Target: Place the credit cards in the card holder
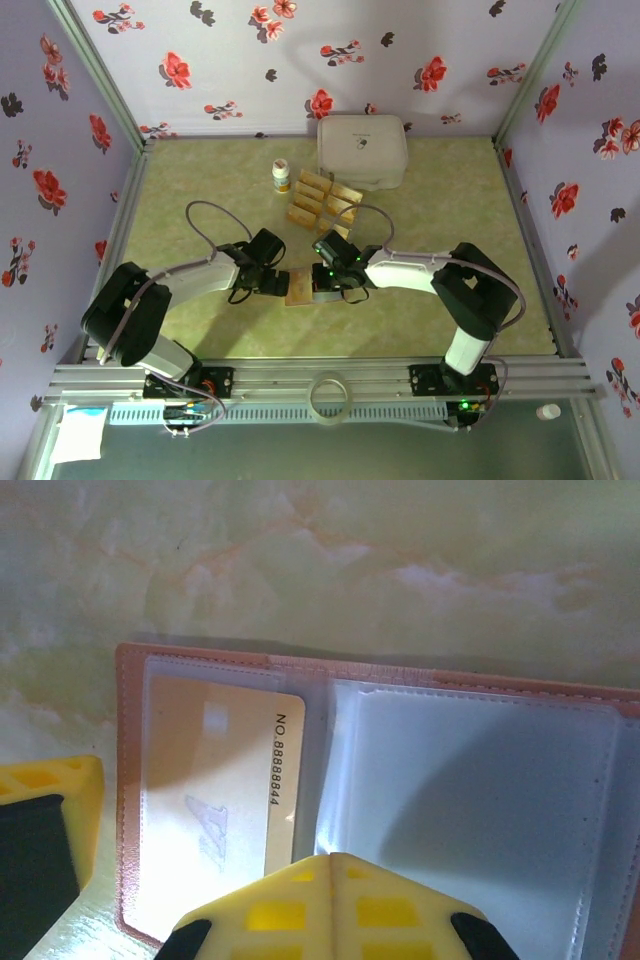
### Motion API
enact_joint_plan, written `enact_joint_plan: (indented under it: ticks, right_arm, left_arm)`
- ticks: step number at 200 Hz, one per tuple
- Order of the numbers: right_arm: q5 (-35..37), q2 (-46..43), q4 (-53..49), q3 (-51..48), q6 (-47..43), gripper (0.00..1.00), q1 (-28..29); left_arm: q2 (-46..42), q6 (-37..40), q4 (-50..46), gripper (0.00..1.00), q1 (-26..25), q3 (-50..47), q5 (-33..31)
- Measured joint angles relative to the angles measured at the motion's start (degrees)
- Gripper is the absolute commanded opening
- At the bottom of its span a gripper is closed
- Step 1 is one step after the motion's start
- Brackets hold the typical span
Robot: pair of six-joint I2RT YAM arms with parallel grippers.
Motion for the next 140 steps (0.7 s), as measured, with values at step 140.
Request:
enact_joint_plan:
  ticks: [140]
  right_arm:
    - [-0.4,2.4,0.4,2.7,0.0,0.0,0.2]
  left_arm:
    - [0.5,-0.2,1.2,1.0,0.0,-0.7,0.0]
